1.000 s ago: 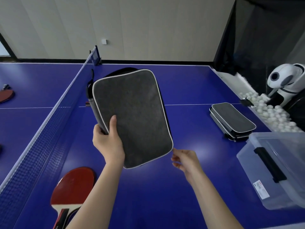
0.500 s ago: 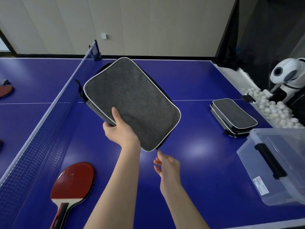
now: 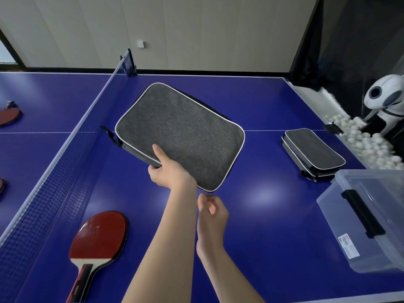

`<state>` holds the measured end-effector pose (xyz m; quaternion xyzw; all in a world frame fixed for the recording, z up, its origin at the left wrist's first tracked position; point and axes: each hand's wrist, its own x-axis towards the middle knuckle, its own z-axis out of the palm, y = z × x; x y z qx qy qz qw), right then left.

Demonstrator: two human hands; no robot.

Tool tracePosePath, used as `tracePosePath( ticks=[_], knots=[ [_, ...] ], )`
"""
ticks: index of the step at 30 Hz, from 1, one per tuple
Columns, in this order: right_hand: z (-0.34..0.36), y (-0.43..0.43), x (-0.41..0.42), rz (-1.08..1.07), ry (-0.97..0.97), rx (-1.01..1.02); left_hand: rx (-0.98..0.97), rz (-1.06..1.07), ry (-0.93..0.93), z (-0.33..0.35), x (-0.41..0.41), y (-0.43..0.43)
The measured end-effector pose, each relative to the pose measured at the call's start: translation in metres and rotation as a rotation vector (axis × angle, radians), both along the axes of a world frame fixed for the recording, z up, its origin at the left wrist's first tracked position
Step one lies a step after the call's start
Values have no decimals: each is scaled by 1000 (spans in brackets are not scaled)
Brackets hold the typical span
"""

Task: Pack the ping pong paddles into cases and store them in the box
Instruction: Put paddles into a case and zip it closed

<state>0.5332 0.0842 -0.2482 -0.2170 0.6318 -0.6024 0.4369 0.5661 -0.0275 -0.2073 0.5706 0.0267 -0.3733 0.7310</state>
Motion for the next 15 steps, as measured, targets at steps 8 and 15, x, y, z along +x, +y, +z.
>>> tracePosePath(
  ticks=[8, 15],
  knots=[
    [-25, 10, -54, 79, 142, -10, -52, -188, -154, -19, 30, 10],
    [-25, -26, -134, 225, -37, -25, -67, -608, -436, -61, 61, 51]
  ],
)
